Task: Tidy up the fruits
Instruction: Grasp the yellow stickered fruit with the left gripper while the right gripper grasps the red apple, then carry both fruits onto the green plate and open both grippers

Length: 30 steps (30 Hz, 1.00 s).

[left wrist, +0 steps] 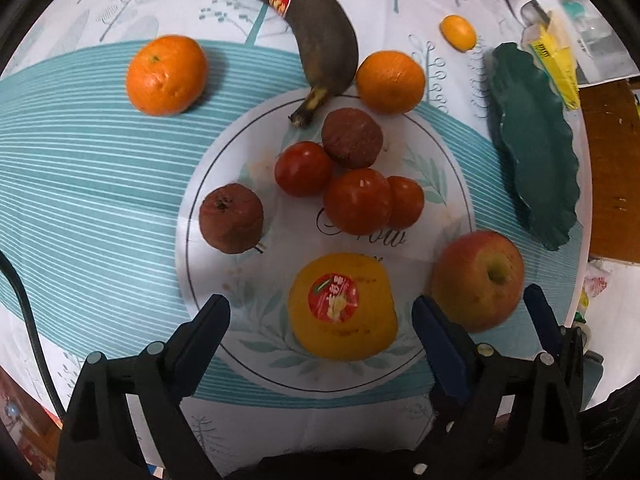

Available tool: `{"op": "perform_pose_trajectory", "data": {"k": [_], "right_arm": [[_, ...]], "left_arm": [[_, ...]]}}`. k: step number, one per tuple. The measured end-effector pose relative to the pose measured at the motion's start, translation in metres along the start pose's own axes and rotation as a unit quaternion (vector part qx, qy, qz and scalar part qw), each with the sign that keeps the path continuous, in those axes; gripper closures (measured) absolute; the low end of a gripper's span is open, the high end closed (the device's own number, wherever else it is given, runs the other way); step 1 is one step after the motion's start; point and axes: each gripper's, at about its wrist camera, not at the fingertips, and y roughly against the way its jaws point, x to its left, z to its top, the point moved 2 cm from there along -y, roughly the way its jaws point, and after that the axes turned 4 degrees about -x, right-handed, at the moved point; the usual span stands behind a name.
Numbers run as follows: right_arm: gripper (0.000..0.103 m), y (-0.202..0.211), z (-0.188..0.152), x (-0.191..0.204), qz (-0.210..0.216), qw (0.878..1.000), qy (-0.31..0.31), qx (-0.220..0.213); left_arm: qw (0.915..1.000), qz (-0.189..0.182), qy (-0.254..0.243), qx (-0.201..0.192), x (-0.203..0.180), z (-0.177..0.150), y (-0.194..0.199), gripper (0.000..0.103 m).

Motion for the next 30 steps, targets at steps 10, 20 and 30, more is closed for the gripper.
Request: {"op": "perform_pose_trajectory", "data": {"k": [10,20,30], "right_arm": [[0.021,-0.025,-0.002,0.005,0.007,1.000,0.021,-0.006],[0.034,-0.030,0.001,-0.002,-0.008,1.000,-0.004,-0.011],[0.034,-0.026,0.001,0.002,-0.005,0.997,-0.068,0.025]], "left_arm": [[0.9999,0.013,0.003,0.003,-0.002,0.006,-0.009,0.027],[0.9998,-0.015,-0.014,0.002,-0.014,0.004,-0.011,0.054],[0.9998,-0.016,-0.006,-0.011,0.008,-0.009,0.014,0.055]]}}
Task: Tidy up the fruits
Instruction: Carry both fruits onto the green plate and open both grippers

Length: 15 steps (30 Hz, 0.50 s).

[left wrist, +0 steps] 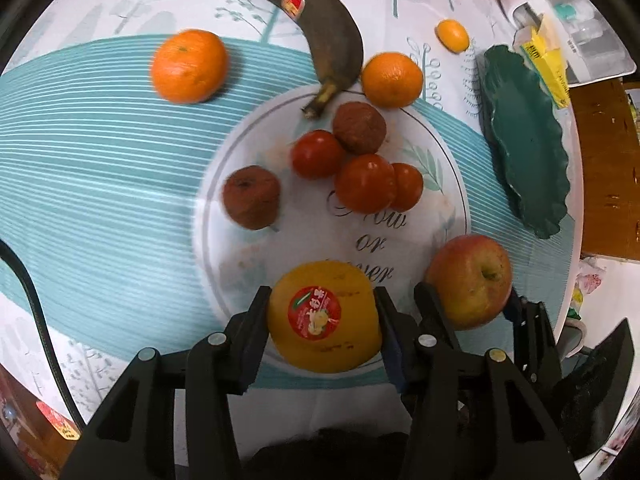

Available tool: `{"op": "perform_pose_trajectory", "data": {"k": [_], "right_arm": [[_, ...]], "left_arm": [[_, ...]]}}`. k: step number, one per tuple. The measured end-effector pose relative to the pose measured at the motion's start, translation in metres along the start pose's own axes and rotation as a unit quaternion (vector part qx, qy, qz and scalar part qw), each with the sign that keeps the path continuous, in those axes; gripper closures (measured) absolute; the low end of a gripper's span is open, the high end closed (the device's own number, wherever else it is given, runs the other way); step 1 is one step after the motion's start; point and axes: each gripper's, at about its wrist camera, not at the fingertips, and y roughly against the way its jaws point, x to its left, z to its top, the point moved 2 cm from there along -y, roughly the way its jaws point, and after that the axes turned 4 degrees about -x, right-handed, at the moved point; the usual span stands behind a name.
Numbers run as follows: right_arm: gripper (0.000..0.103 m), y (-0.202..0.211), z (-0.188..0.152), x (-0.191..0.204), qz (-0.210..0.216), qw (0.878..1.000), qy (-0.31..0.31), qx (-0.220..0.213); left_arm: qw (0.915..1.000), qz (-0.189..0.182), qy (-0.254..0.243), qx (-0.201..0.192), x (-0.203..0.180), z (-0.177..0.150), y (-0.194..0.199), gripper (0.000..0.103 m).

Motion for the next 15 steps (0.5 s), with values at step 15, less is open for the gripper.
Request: {"op": "perform_pose_trajectory", "data": {"k": [15], "right_arm": [[0.035,0.053,-0.040,0.033,-0.048,0.994,-0.101,-0.004]], "left_arm": [[0.9919,0.016,-0.104,-0.071,0.015,-0.036,0.064,0.055]]}}
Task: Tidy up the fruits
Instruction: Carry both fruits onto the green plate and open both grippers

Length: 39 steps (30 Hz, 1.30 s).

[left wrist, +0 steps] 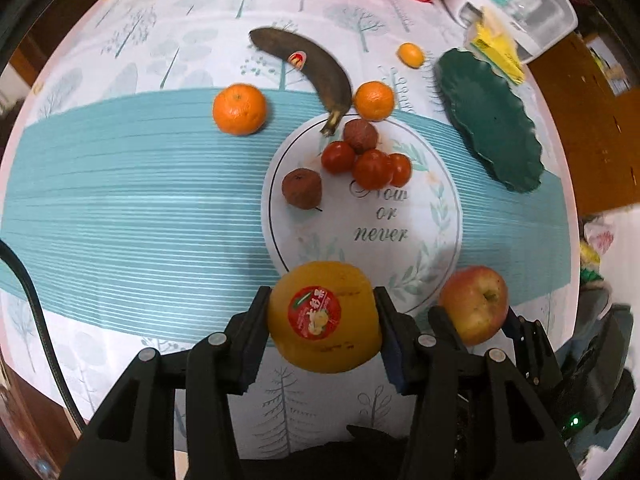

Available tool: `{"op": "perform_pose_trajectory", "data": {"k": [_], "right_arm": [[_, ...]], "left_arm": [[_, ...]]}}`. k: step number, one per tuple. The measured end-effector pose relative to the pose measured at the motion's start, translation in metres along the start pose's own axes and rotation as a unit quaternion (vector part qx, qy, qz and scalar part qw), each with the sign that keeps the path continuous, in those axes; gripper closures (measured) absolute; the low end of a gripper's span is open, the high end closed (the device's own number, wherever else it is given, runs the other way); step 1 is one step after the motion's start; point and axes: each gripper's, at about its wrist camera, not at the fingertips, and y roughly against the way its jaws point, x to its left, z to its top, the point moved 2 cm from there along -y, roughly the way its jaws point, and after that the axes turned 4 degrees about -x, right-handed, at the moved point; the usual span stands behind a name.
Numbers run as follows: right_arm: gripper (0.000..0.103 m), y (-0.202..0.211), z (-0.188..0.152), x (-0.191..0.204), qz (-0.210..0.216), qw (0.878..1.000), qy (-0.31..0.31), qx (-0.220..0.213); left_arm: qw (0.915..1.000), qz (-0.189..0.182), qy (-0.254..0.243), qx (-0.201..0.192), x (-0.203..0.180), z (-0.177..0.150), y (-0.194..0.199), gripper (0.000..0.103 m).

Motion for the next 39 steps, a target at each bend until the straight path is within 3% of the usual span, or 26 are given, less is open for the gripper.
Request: {"op": "perform_pose_trajectory", "data": {"k": [9,17,30,39], "right_arm": [[0.035,0.017,0.000,-0.046,-0.017,0.998,-0.067,0.002],[0.035,0.020,0.025,-0.113,-0.023,0.995,-0.100,0.005],[0.034,0.013,0.097,-0.206,0.007,0.998,-0.061,-0.033],[0.034,-0.012,0.125,-0.234,0.051,0.997,-0.027,-0.043]], "left_arm": [[0.9992,0.003,-0.029,-0.028,-0.021,0.009,0.031,0.055],[0.9981,0.002,-0.023,-0.057,-0.064,0.040,0.045,0.055],[0.9958,0.013,-0.005,-0.090,-0.144,0.094,0.029,0.055],[0.9926,0.013,0.008,-0.121,-0.186,0.116,0.013,0.055]]}}
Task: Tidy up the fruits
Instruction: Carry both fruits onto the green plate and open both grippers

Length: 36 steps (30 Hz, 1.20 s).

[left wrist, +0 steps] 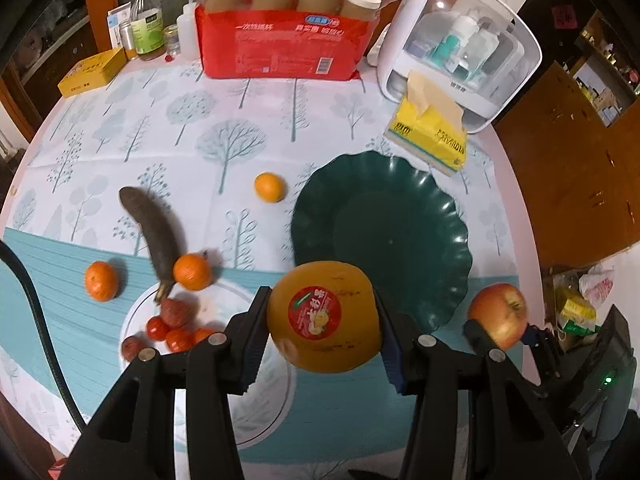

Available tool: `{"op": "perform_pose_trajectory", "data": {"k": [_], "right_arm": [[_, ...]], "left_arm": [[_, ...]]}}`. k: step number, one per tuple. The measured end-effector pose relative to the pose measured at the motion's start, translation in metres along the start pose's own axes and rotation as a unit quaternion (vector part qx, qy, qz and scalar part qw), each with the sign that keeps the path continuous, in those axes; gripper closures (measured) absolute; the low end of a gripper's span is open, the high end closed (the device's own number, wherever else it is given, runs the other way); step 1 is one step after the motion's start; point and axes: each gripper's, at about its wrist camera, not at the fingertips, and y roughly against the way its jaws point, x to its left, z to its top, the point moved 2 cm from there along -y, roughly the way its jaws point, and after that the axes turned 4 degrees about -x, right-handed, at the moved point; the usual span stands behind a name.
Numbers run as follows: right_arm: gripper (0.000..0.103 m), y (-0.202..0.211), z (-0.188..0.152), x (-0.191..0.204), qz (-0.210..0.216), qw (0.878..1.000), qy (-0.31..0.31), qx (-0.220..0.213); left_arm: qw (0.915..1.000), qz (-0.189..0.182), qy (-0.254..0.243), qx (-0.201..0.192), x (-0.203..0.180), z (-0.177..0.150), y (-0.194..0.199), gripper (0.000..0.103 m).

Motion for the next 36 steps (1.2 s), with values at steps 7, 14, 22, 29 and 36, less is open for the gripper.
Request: {"op": "perform_pose_trajectory", "data": {"k": [7,14,22,29,36], "right_arm": [[0.034,-0.024,0.001,-0.012,0.033,0.999,-0.008,0.018],[0.034,-0.048,-0.003,-0.014,0.054,0.997,-0.007,0.047],[0.034,-0.066,-0.006,-0.014,0.062,0.996,-0.006,0.065],[0.033,-0.071,-0.007,-0.013,0.062,0.996,-0.004,0.067],[0.030,-0.068,-0.005,-0.009,0.067,0.996,0.001,0.062]], "left_arm": [[0.9998,-0.004,-0.013,-0.012,-0.021,0.004,-0.027,0.055],[0.9996,-0.017,-0.009,0.021,-0.031,0.002,-0.071,0.055],[0.9986,-0.005,-0.031,0.044,-0.042,0.001,-0.102,0.055],[0.9972,0.011,-0.049,0.056,-0.049,0.002,-0.120,0.049],[0.9983,0.015,-0.048,0.030,-0.045,0.010,-0.108,0.037]]}}
